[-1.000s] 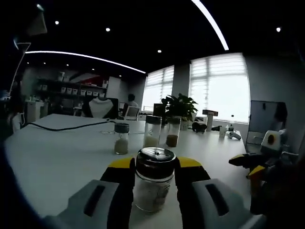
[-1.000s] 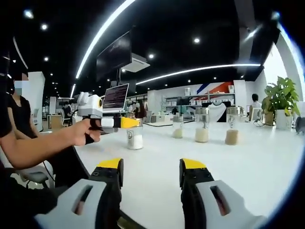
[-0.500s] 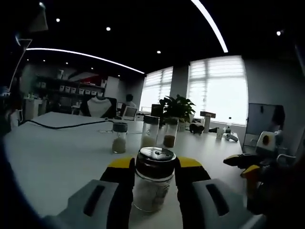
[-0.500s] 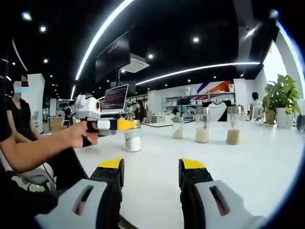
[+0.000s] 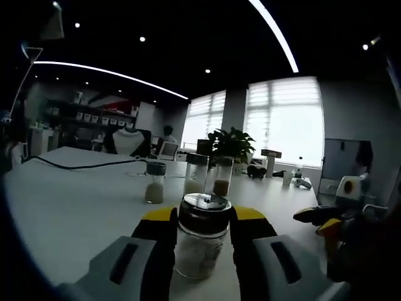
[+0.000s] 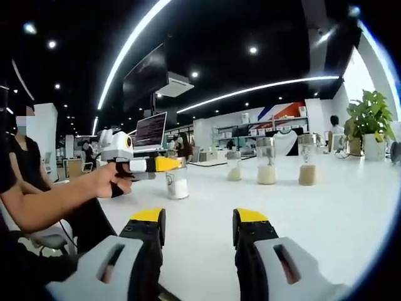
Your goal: Rotate the seasoning bottle until the label or dispensing opening points toward the visible target arrow and the bottle remains upright within the marked orientation range
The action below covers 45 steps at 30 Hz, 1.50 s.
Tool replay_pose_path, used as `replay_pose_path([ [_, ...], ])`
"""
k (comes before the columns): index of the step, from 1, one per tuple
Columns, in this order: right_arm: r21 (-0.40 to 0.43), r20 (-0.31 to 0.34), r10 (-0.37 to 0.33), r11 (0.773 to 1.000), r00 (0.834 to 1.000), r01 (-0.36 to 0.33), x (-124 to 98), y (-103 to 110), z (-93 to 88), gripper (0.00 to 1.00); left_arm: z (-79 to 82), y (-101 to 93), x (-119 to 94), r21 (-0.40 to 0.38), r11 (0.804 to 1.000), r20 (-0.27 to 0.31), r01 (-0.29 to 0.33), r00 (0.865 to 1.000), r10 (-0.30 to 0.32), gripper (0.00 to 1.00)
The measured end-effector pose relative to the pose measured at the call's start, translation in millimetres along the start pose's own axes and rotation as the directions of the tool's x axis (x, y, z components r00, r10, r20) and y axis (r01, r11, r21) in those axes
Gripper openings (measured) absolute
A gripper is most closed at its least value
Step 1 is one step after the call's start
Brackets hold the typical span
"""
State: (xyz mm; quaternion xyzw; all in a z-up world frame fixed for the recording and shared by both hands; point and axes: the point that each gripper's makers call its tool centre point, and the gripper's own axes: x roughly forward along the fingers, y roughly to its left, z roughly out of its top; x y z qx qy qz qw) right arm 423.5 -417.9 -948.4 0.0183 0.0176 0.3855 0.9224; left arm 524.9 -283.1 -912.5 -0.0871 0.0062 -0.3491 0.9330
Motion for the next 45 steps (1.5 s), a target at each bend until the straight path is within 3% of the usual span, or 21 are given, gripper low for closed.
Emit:
replay_pose_path([
  [22, 0.029, 0.037, -0.035, 0.999, 0.999, 0.034, 0.4, -7.4, 11.2, 0.42, 1.1, 8.7, 14.0, 0.019, 1.0, 0.015, -0.005, 1.0, 0.005, 0.35],
  [32, 0.019, 0.047, -0.041, 0.999, 0.998, 0.04, 3.2, -8.8, 17.3, 0.43, 0.6, 10.3, 21.5, 0.025, 0.999, 0.009, -0.033, 0.999, 0.033, 0.35],
  [36, 0.01, 0.046, -0.05, 0.999, 0.998, 0.049, 1.9, -10.8, 17.3, 0.43, -5.2, 7.9, 14.6, 0.083, 0.993, -0.004, -0.082, 0.997, 0.082, 0.35],
  [40, 0.009, 0.039, -0.055, 0.998, 0.998, 0.055, 1.2, -13.6, 16.9, 0.43, -5.9, 2.1, 8.5, 0.103, 0.989, -0.001, -0.104, 0.995, 0.104, 0.55],
  [45, -0.009, 0.047, -0.055, 0.998, 0.997, 0.055, 2.2, -12.8, 24.9, 0.43, -4.8, -6.7, -8.5, 0.123, 0.983, -0.018, -0.139, 0.99, 0.142, 0.58],
])
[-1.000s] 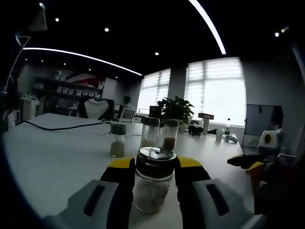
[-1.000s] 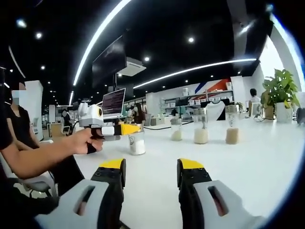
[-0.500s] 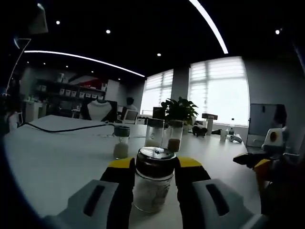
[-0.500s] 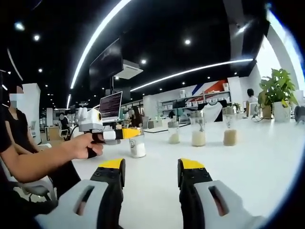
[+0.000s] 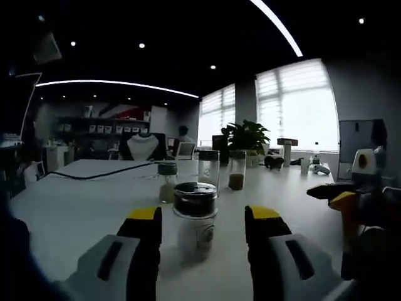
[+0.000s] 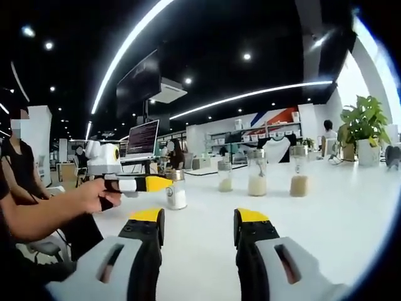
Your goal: Rotate the seasoning bottle until the label or dispensing opening points toward the visible target arrow and the bottle remains upright within the marked orientation range
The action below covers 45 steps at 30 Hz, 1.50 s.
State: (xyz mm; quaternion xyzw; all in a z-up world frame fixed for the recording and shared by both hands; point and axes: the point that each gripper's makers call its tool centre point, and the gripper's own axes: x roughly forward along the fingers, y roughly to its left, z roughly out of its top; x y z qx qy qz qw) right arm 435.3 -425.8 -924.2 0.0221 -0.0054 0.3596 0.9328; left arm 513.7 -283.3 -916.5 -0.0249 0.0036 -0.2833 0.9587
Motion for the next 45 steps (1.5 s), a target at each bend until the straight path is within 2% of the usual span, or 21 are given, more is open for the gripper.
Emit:
replay_pose_path([
  [6, -0.045, 0.0, 0.007, 0.999, 1.0, -0.007, 12.1, -3.9, 11.0, 0.44, 7.1, -5.0, -24.4, 0.061, 0.996, 0.027, -0.065, 0.998, 0.063, 0.69],
  [8, -0.064, -0.001, 0.011, 0.998, 1.0, -0.011, 17.4, -6.3, 11.6, 0.44, -0.6, -6.8, -29.5, 0.116, 0.99, -0.007, -0.075, 0.997, 0.076, 0.69],
  [10, -0.065, -0.011, 0.016, 0.998, 1.0, -0.016, 21.7, -8.3, 9.8, 0.45, -3.1, -9.4, -31.2, 0.111, 0.991, 0.0, -0.077, 0.997, 0.078, 0.74],
  [13, -0.079, -0.027, 0.022, 0.997, 0.999, -0.024, 28.8, -11.1, 6.1, 0.45, -9.3, -14.0, -34.2, 0.047, 0.996, -0.003, -0.069, 0.998, 0.07, 0.84],
  [15, -0.102, -0.036, 0.021, 0.994, 0.999, -0.024, 32.2, -12.8, 4.0, 0.45, -11.0, -14.4, -35.3, 0.038, 0.997, -0.005, -0.072, 0.997, 0.072, 0.89],
  [18, -0.126, -0.04, 0.01, 0.992, 0.999, -0.015, 36.0, -17.0, 2.2, 0.47, -11.6, -16.7, -37.8, 0.041, 0.996, -0.008, -0.075, 0.997, 0.075, 0.95],
  [21, -0.112, -0.042, 0.004, 0.994, 0.999, -0.009, 37.8, -19.4, 0.0, 0.53, -14.3, -21.3, -38.2, 0.082, 0.995, -0.029, -0.05, 0.998, 0.053, 0.99],
  [23, -0.103, -0.045, -0.011, 0.995, 0.999, 0.006, 36.6, -20.7, -0.8, 0.58, -16.7, -23.5, -39.4, 0.078, 0.996, -0.044, -0.044, 0.998, 0.048, 1.0],
  [25, -0.092, -0.022, -0.016, 0.996, 1.0, 0.014, 35.1, -20.4, 3.5, 0.66, -15.5, -26.2, -40.6, 0.064, 0.997, -0.035, -0.033, 0.999, 0.036, 1.0],
  [29, -0.091, -0.018, -0.024, 0.996, 1.0, 0.022, 35.0, -20.2, 6.7, 0.82, -14.1, -27.7, -41.5, 0.053, 0.998, -0.03, -0.029, 0.999, 0.03, 1.0],
  [34, -0.158, -0.045, 0.008, 0.987, 0.999, -0.015, 44.4, -16.9, 8.0, 0.78, -10.2, -30.9, -46.1, 0.049, 0.998, -0.013, -0.026, 1.0, 0.027, 1.0],
  [37, -0.14, -0.068, 0.032, 0.989, 0.997, -0.041, 52.8, -16.0, 6.3, 0.77, -11.7, -34.6, -49.2, 0.041, 0.999, -0.019, -0.014, 1.0, 0.015, 1.0],
  [45, -0.174, -0.082, 0.04, 0.983, 0.996, -0.053, 74.0, -18.7, 12.2, 0.72, -13.0, -38.2, -62.4, 0.067, 0.997, -0.007, -0.036, 0.999, 0.036, 1.0],
])
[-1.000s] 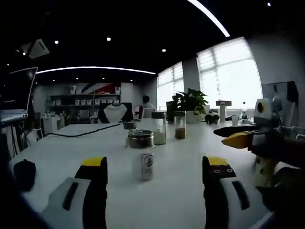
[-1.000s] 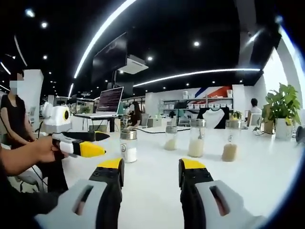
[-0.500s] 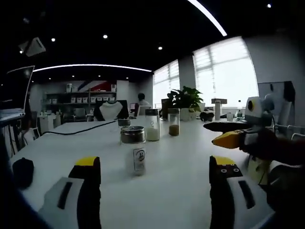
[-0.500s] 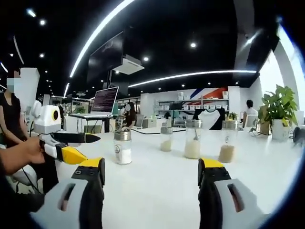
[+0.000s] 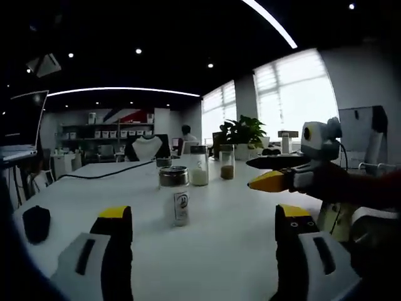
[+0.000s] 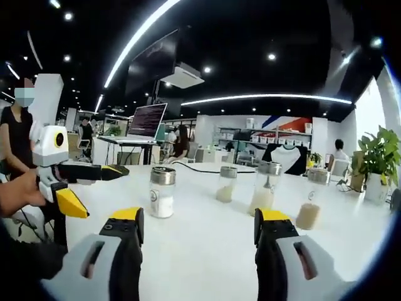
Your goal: Rotate the seasoning bottle until the label or dispensing opening points toward the visible target arrow and the bottle remains upright within the marked orientation range
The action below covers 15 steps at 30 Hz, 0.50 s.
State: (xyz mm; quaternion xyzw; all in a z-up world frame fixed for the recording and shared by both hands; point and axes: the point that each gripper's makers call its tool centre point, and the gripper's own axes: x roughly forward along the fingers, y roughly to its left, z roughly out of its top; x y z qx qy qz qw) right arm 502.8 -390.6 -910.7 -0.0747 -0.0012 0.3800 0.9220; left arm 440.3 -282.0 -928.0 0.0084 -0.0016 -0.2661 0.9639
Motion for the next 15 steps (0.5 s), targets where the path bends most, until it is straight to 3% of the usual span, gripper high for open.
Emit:
replay_pose_path([
  [8, 0.036, 0.022, -0.03, 0.999, 0.999, 0.03, 21.8, -15.4, 7.5, 0.57, -5.1, -13.3, -8.7, 0.011, 1.0, 0.007, 0.012, 1.0, -0.012, 1.0],
  [15, 0.026, 0.024, -0.034, 0.999, 0.999, 0.034, 46.2, -21.8, 10.3, 0.52, -10.2, -19.2, -13.8, 0.029, 0.999, 0.019, 0.012, 1.0, -0.012, 1.0],
])
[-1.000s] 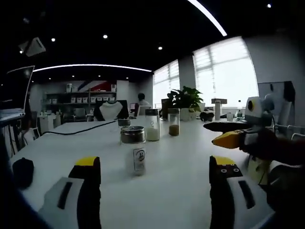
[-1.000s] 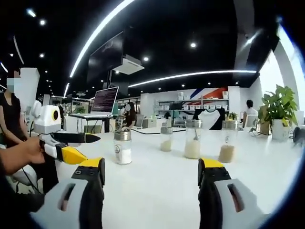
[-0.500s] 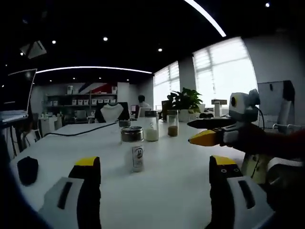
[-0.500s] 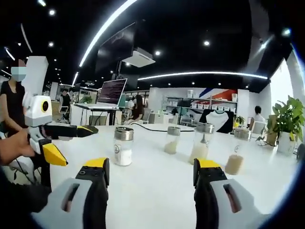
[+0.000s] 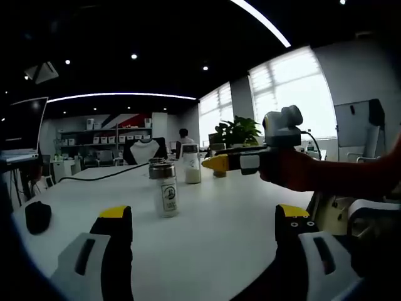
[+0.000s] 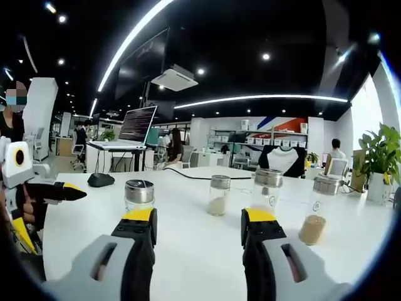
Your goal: Rotate the seasoning bottle until the label or dispensing opening points toward the visible target arrow and the bottle remains upright within the marked orientation range
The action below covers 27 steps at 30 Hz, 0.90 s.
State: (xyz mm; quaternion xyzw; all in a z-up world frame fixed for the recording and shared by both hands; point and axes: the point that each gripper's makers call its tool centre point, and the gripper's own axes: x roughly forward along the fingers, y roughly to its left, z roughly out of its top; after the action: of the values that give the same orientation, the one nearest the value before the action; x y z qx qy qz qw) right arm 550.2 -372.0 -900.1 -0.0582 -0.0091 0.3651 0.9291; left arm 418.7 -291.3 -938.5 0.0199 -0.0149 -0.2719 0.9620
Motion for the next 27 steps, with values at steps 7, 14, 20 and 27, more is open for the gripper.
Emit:
replay_pose_path([
  [7, 0.012, 0.02, 0.031, 0.999, 0.999, -0.031, 22.0, 2.1, -2.2, 0.48, 0.6, -0.2, -1.3, 0.016, 1.0, 0.006, 0.001, 1.0, -0.001, 1.0],
  [14, 0.006, 0.025, 0.055, 0.998, 0.998, -0.055, 41.7, 5.1, -5.8, 0.44, -5.0, -0.6, 0.0, 0.007, 1.0, 0.007, -0.011, 1.0, 0.011, 1.0],
  [20, -0.037, -0.001, 0.056, 0.998, 0.998, -0.056, 57.2, 4.3, -12.4, 0.4, -6.3, -5.0, 1.7, 0.055, 0.998, -0.015, -0.013, 1.0, 0.014, 1.0],
  [27, -0.051, -0.034, 0.06, 0.997, 0.998, -0.062, 80.4, -5.2, -14.5, 0.4, -8.6, -1.5, 1.9, 0.037, 0.999, -0.013, -0.018, 1.0, 0.018, 1.0],
])
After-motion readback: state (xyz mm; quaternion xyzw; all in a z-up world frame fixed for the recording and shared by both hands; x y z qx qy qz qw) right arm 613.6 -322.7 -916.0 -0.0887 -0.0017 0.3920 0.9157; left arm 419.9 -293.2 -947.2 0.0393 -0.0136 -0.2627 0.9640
